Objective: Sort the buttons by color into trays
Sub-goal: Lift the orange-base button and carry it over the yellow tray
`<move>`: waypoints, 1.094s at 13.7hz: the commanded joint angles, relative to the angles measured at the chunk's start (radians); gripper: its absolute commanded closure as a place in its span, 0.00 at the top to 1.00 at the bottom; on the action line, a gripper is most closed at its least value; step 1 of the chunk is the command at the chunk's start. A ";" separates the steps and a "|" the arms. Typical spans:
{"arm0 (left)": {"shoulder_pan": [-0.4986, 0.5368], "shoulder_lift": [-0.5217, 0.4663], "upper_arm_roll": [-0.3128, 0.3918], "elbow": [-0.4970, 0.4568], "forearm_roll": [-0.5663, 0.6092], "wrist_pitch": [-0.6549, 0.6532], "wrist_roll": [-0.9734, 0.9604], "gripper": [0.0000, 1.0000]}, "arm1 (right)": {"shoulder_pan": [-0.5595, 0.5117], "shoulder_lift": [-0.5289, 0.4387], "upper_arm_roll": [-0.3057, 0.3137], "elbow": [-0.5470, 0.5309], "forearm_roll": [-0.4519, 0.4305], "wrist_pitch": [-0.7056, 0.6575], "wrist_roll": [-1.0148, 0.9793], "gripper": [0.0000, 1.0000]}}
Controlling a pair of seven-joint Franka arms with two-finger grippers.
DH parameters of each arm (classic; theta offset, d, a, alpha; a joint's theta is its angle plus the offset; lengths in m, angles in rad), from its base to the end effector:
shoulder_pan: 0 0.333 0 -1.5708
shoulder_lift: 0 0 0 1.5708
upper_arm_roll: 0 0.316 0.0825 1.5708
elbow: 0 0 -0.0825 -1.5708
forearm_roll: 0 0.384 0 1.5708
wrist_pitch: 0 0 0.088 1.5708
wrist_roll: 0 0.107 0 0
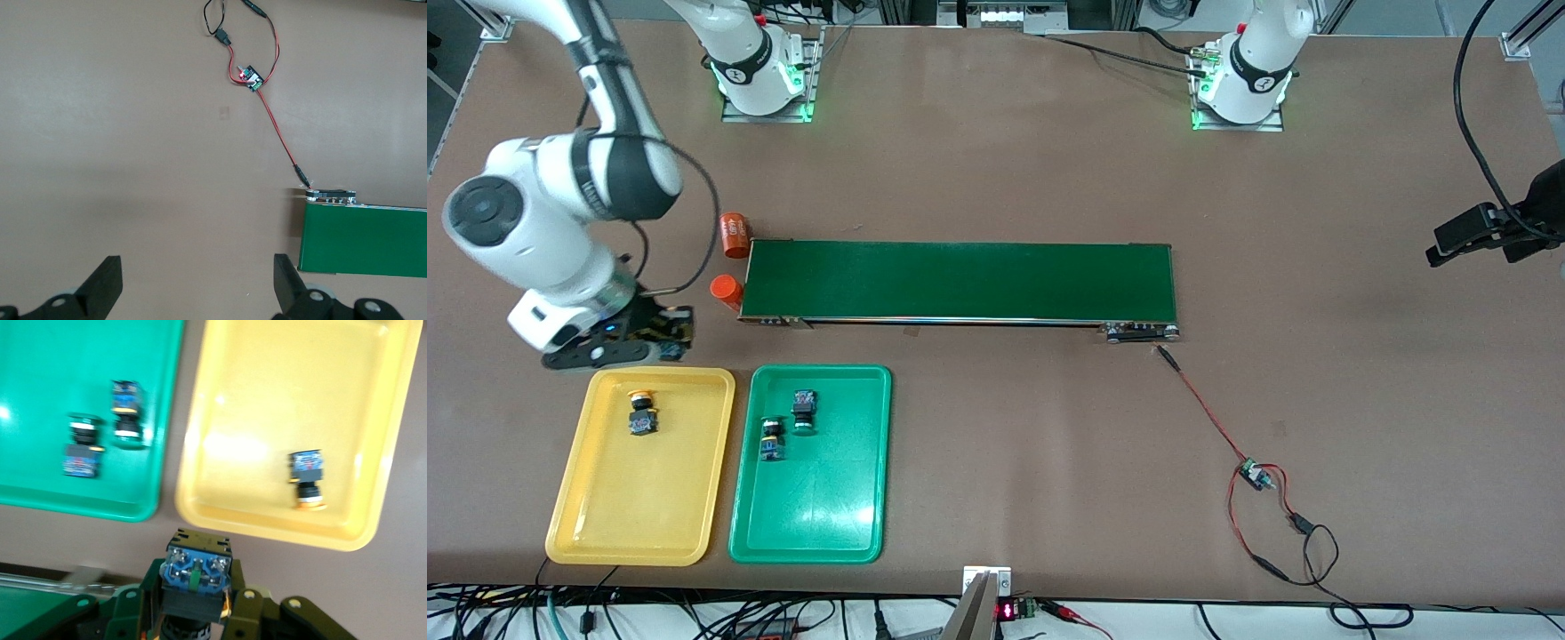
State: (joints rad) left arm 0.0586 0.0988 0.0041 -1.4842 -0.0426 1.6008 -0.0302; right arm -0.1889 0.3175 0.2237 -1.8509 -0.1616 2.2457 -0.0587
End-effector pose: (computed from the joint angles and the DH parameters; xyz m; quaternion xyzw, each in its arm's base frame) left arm 0.5873 0.0323 0.6118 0.9986 0.0469 0.0092 0.0209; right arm 0.6369 0.0085 0.3643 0.9947 0.0874 0.0433 0.0313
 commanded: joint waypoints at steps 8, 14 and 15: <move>0.003 -0.002 0.002 0.004 0.001 -0.002 0.003 1.00 | -0.113 0.308 0.016 0.098 -0.090 0.373 -0.174 0.17; 0.003 0.002 0.004 0.004 0.003 0.002 0.003 1.00 | -0.112 0.337 0.017 0.105 -0.090 0.410 -0.171 0.26; 0.003 0.004 0.004 0.004 0.003 0.002 0.003 1.00 | -0.113 0.337 0.016 0.105 -0.090 0.410 -0.167 0.41</move>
State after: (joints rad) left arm 0.0589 0.1002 0.0072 -1.4844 -0.0426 1.6008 -0.0302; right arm -0.2876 0.6406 0.2241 -1.7646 -0.2397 2.6468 -0.2158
